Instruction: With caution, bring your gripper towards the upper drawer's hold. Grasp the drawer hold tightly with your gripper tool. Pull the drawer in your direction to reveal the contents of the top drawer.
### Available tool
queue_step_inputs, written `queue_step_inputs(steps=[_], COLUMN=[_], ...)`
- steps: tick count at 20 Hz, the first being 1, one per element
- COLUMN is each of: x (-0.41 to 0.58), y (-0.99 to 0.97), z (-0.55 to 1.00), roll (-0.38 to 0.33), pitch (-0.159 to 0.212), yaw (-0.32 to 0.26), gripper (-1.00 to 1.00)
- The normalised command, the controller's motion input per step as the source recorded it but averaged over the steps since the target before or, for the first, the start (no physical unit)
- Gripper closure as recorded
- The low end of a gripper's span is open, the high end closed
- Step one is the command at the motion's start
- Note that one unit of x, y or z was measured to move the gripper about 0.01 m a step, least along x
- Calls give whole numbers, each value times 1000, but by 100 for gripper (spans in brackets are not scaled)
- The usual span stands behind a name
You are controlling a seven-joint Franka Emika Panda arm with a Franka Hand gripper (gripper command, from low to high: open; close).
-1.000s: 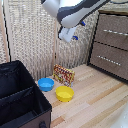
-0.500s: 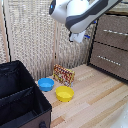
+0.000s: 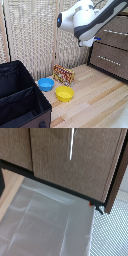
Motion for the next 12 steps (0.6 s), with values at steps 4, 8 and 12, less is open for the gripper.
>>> queue_step_inputs(steps=[4, 8, 12], x=[-69, 0, 0], y=[-687, -867, -842], z=[-119, 1, 92], roll=[-231, -150, -100], pitch=[-37, -36, -29], yaw=[30, 33, 36], gripper=[-100, -100, -100])
